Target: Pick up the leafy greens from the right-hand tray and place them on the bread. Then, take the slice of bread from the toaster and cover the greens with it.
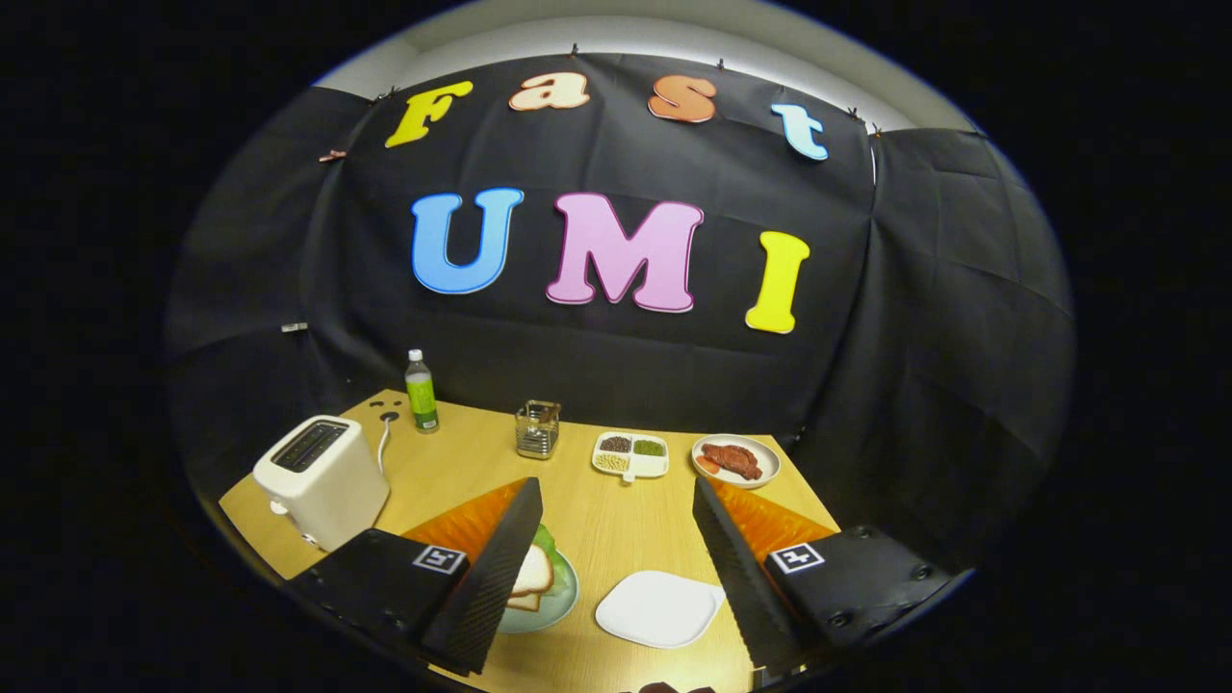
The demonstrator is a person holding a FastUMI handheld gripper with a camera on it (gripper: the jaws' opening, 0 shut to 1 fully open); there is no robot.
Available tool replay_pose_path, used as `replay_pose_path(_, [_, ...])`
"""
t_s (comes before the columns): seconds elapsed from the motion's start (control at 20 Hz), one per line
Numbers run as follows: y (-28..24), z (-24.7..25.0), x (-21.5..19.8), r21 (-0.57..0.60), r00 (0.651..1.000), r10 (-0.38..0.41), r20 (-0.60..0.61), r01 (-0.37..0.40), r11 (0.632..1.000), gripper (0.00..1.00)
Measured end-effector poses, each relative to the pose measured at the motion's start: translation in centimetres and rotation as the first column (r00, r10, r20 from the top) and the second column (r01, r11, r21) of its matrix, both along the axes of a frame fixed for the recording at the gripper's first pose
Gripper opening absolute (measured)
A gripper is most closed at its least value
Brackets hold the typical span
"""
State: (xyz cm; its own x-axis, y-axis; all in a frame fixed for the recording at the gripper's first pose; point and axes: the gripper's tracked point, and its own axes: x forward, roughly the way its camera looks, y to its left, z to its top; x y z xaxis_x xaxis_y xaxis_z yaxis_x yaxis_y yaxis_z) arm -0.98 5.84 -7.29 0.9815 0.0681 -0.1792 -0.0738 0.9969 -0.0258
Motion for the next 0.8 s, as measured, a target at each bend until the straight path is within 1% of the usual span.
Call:
replay_pose_path(0.15, [-0.2,2.9,-2.5,0.006,0.996,0.048,0.070,-0.049,0.999,0.98])
replay_pose_path(0.25, [-0.7,3.7,-4.0,0.018,0.994,0.070,0.089,-0.072,0.997,0.98])
replay_pose_path(0.4, [-1.6,3.9,-5.2,0.067,0.992,0.084,0.092,-0.090,0.994,0.98])
replay_pose_path(0.5, [-2.5,3.7,-5.6,0.093,0.993,0.077,0.088,-0.085,0.992,0.98])
replay_pose_path(0.65, [-3.8,3.2,-5.6,0.106,0.996,0.049,0.077,-0.057,0.993,0.98])
replay_pose_path(0.8, [-4.1,2.3,-5.3,0.111,0.998,0.033,0.055,-0.039,0.993,0.98])
